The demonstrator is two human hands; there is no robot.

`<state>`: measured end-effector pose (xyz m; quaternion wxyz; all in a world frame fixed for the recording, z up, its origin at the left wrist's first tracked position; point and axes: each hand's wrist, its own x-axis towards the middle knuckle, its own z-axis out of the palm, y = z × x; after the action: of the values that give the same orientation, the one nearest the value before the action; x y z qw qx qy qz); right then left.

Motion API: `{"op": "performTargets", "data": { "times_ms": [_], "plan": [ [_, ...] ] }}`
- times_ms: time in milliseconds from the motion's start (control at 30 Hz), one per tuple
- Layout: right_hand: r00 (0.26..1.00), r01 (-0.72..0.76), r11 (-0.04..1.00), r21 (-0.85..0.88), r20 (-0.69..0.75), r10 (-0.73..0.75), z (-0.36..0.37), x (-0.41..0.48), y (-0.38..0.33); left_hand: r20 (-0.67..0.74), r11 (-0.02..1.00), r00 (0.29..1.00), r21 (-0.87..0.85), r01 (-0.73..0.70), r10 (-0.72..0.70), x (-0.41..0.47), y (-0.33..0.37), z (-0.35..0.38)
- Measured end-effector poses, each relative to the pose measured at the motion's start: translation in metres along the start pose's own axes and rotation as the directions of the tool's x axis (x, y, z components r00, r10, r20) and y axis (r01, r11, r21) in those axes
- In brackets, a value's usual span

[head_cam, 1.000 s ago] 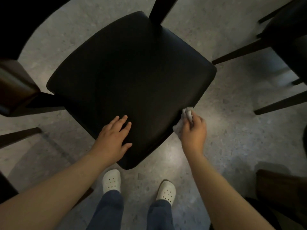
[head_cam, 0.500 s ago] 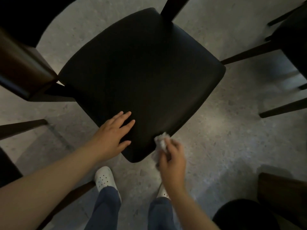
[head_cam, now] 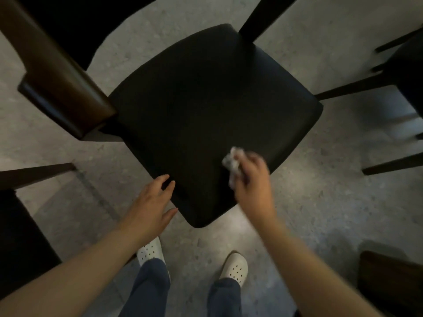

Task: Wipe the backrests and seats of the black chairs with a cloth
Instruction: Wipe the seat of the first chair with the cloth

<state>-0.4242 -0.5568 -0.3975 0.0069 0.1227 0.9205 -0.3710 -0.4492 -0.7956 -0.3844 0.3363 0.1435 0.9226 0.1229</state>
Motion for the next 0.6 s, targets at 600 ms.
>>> {"op": "performTargets", "data": {
  "times_ms": [600],
  "plan": [
    [0.927, 0.077, 0.989, 0.123, 0.356, -0.116, 0.063, -0.042, -0.064, -0.033, 0.974, 0.987, -0.167, 0.152, -0.160, -0.032, -0.050, 0.004]
  ]
}}
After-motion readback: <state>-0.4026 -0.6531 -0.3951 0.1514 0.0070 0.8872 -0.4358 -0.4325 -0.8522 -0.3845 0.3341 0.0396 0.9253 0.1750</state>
